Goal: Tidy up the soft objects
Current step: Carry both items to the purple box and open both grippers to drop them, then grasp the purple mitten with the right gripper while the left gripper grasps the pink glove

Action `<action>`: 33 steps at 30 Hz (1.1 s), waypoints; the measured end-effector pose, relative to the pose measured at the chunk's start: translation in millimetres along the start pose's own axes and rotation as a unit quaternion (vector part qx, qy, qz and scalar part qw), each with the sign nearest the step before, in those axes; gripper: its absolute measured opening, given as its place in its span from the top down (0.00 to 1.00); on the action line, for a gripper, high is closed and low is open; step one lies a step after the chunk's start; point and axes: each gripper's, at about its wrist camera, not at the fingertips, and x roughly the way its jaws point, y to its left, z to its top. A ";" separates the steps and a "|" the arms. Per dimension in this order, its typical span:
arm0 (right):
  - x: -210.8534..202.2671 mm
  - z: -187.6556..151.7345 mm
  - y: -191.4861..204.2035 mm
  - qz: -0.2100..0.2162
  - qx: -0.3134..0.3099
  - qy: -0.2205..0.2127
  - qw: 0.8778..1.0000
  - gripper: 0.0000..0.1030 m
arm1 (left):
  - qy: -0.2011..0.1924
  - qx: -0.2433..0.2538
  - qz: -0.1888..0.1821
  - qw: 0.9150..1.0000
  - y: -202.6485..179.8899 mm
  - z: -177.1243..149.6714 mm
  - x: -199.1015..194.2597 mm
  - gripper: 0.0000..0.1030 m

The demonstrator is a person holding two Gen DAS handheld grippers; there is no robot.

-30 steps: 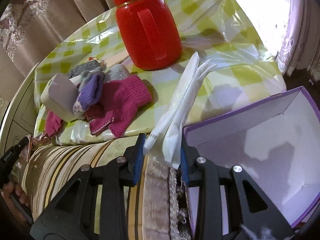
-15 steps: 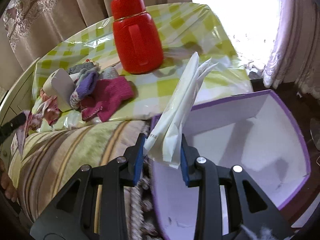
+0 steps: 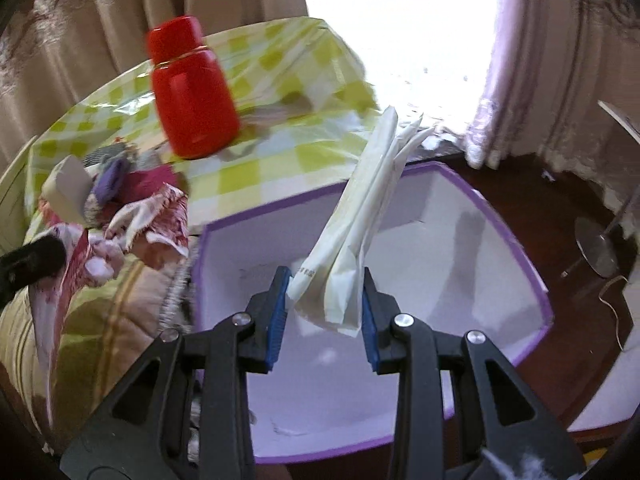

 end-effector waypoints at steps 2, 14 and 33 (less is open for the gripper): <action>-3.0 -1.2 -10.5 -0.014 0.009 0.001 1.000 0.55 | 0.019 0.007 -0.022 1.000 -10.2 -1.8 12.1 0.95; -6.5 -4.7 -26.3 -0.028 0.018 -0.007 0.999 0.31 | 0.013 -0.009 0.010 1.000 6.4 -12.9 1.5 0.39; -10.2 -5.7 64.7 0.032 -0.099 -0.020 0.994 0.31 | -0.080 -0.195 0.123 0.970 151.0 -41.3 -97.2 0.39</action>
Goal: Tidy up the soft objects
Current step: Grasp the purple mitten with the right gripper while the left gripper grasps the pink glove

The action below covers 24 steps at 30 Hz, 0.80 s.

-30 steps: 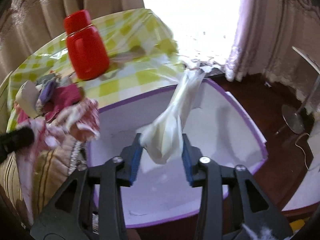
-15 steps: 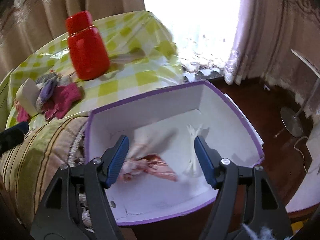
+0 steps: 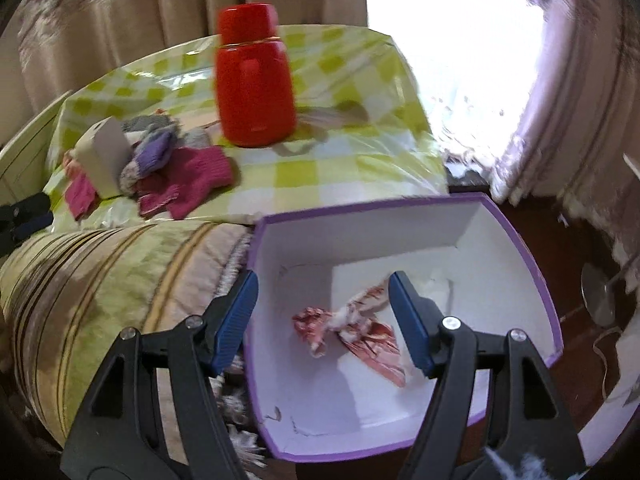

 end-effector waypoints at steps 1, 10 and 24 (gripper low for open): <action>0.0 2.0 6.1 0.002 -0.009 -0.002 1.000 0.31 | -0.004 -0.008 0.007 1.000 7.0 1.5 -2.3 0.39; 7.3 25.7 73.0 0.032 -0.105 -0.022 0.994 0.31 | -0.014 -0.049 0.018 0.999 39.6 5.0 -9.6 0.39; 44.1 58.5 178.5 0.015 -0.326 -0.071 0.942 0.30 | -0.020 -0.148 0.085 0.985 118.5 33.3 -15.9 0.39</action>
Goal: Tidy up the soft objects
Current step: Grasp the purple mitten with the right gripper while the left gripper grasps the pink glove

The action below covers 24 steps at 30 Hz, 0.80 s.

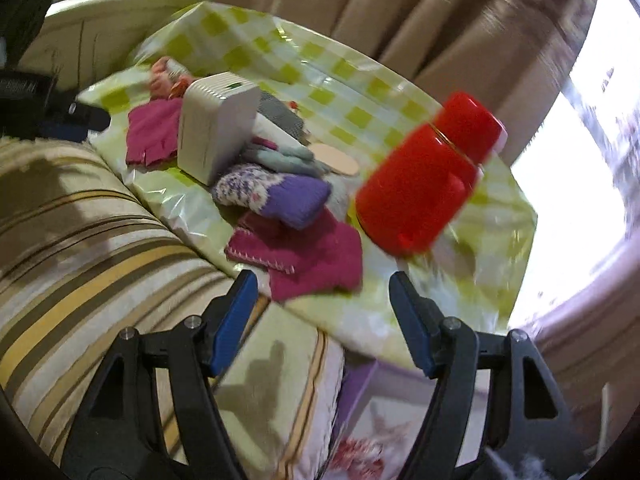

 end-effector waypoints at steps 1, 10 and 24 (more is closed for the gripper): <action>4.8 4.0 5.5 -0.004 -0.015 -0.003 1.000 0.30 | 0.002 -0.011 0.006 1.000 7.2 5.0 2.8 0.39; 36.3 29.1 53.0 -0.056 -0.146 -0.040 0.987 0.30 | 0.019 -0.094 0.058 0.994 58.6 53.1 40.8 0.39; 87.6 47.2 76.3 -0.077 -0.190 -0.016 0.979 0.30 | 0.053 -0.026 0.150 0.987 55.2 94.9 108.8 0.39</action>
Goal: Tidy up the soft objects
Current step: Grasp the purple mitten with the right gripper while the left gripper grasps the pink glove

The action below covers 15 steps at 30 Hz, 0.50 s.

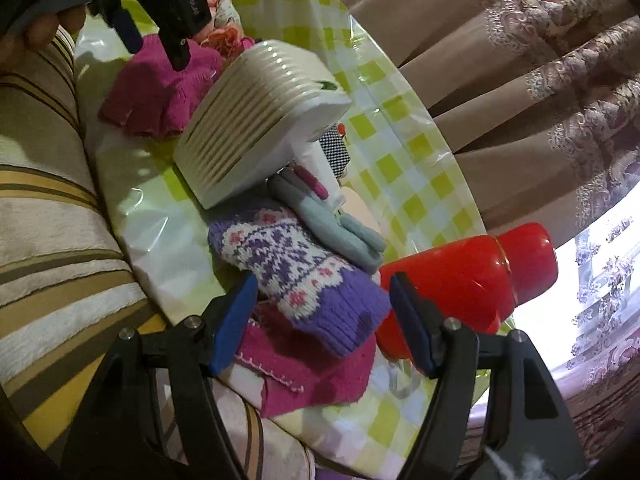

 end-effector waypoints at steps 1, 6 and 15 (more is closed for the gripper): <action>3.3 0.0 1.2 0.001 -0.001 0.004 1.000 0.30 | 0.001 0.011 0.007 1.000 -3.6 1.3 3.2 0.39; 16.7 1.5 10.8 0.006 -0.015 0.015 1.000 0.30 | -0.002 0.048 0.024 0.999 -13.8 3.0 11.5 0.39; 37.2 5.3 15.8 0.011 -0.024 0.027 0.999 0.44 | -0.005 0.072 0.010 0.997 -20.7 1.0 16.0 0.77</action>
